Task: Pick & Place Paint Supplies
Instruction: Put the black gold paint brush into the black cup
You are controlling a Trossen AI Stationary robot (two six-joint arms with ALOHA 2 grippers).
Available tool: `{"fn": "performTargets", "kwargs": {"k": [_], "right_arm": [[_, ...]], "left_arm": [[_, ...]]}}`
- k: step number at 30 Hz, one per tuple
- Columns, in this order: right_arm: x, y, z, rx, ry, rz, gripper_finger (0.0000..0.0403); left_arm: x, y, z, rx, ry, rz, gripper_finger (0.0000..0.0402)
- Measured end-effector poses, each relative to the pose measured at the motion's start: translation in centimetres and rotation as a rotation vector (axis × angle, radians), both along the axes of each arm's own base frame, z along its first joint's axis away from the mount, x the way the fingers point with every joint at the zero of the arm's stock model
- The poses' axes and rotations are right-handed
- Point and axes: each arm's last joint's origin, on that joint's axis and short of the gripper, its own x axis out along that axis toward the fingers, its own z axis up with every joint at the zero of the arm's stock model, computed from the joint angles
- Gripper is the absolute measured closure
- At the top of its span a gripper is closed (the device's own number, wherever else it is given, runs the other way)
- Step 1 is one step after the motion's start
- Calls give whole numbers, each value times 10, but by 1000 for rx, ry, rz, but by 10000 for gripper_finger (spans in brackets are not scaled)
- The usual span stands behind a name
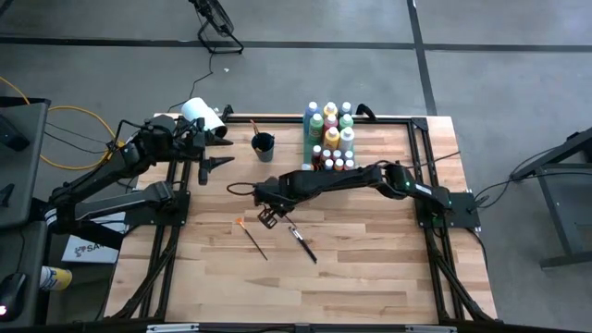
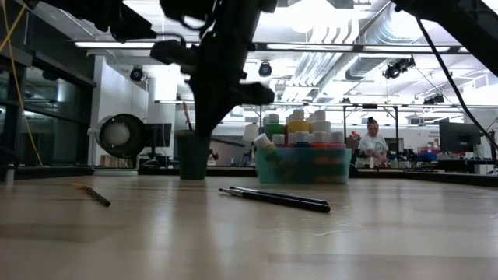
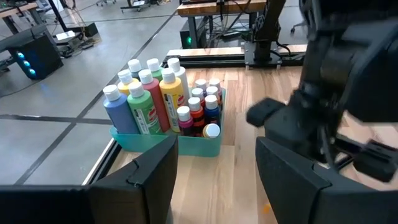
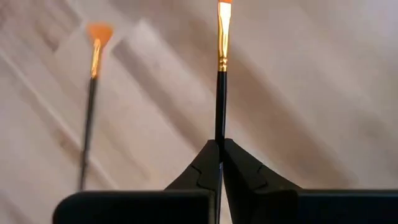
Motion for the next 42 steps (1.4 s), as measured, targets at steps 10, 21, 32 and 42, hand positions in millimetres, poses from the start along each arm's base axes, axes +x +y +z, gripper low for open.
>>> {"fn": "performTargets", "kwargs": {"k": [10,21,32,42], "right_arm": [[-8,-8,64,-168,-234,-9,400],[-12,-32,120,-502,-465,-118,400],[17,-99,108,-704,-629,-350,400],[33,-138,59,-739,-567,-426,400]], "left_arm": [[0,0,1,-7,-11,0,190],[1,1,3,6,-30,3,190],[1,1,3,4,-26,3,190],[1,1,2,4,-24,2,190]]}}
